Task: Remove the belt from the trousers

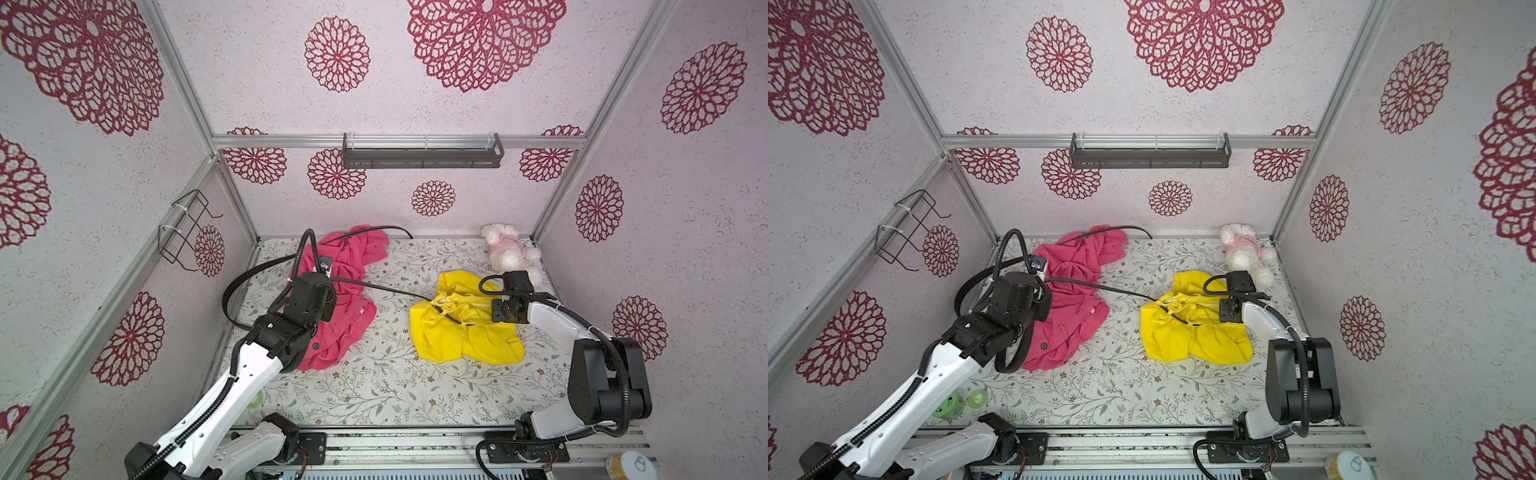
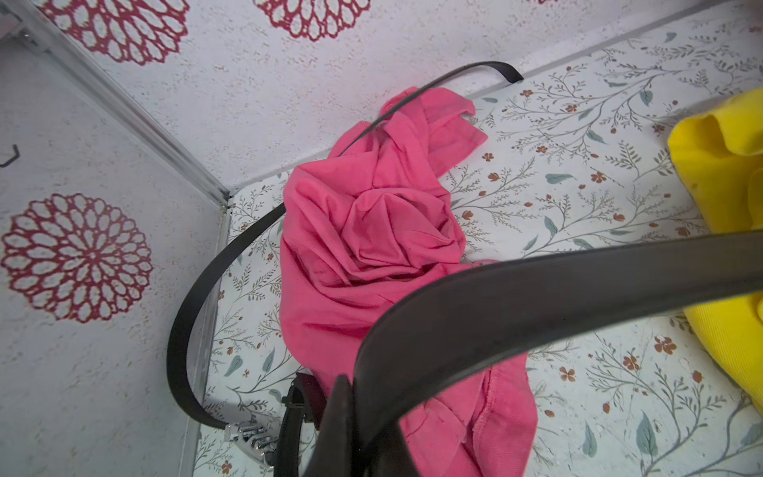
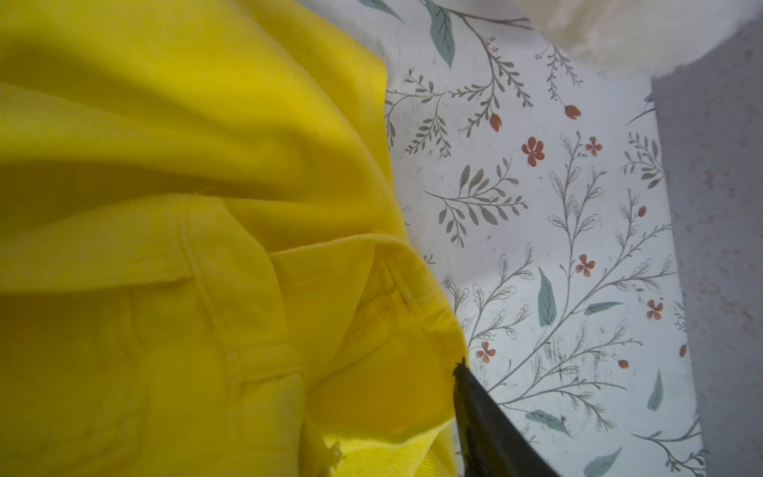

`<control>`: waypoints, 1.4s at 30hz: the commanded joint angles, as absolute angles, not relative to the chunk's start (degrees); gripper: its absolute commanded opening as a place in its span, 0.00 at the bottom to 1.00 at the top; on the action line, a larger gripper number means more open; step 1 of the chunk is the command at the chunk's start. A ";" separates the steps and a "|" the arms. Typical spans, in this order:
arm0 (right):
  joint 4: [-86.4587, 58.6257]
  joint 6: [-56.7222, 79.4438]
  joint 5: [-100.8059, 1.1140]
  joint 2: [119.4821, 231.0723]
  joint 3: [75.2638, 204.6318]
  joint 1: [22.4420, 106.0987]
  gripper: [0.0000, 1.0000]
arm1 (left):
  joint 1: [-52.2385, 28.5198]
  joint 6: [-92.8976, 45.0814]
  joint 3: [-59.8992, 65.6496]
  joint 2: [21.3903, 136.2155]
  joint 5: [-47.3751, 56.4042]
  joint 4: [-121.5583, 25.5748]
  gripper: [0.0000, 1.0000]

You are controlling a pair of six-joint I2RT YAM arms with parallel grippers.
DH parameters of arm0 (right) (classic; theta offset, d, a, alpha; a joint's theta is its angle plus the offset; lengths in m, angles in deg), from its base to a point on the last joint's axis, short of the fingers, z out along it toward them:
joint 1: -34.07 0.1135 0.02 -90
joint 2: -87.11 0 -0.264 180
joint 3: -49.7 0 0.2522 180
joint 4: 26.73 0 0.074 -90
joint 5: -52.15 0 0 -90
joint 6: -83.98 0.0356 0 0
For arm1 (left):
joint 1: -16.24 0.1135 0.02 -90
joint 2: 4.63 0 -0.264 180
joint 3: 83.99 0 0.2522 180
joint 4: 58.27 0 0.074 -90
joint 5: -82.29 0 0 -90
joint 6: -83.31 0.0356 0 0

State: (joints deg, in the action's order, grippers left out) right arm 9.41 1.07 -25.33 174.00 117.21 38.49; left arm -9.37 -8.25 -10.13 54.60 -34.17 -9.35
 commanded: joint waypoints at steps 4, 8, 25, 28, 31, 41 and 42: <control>10.06 2.69 -20.58 173.35 116.37 35.72 0.59 | 1.30 -8.89 -3.99 50.54 -34.33 -14.87 0.00; 10.11 2.85 -20.95 173.33 115.97 34.30 0.59 | 6.55 -9.13 -1.05 49.98 -32.16 -15.36 0.00; 10.75 1.54 -31.45 166.79 116.44 33.93 0.67 | 15.72 -12.56 -0.14 50.31 -16.96 -13.86 0.00; 14.23 -0.91 -31.64 161.79 117.49 39.20 0.75 | 13.13 -11.86 -1.16 51.14 -18.87 -14.11 0.00; 16.76 -3.13 -32.45 157.74 117.32 43.82 0.77 | 12.22 -11.61 -1.50 51.34 -19.78 -15.38 0.00; 13.51 -3.21 -36.58 151.54 114.16 55.34 0.81 | 11.96 -11.23 1.66 53.82 -18.53 -15.51 0.00; 13.65 -2.03 -36.54 152.51 114.57 56.10 0.82 | 11.76 -11.42 1.75 53.91 -18.44 -15.59 0.00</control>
State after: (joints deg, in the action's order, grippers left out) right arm 14.63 -3.04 -35.28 152.08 114.20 54.78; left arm 12.10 -10.90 -0.36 54.07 -18.06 -11.65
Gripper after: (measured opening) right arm 0.815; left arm 0.067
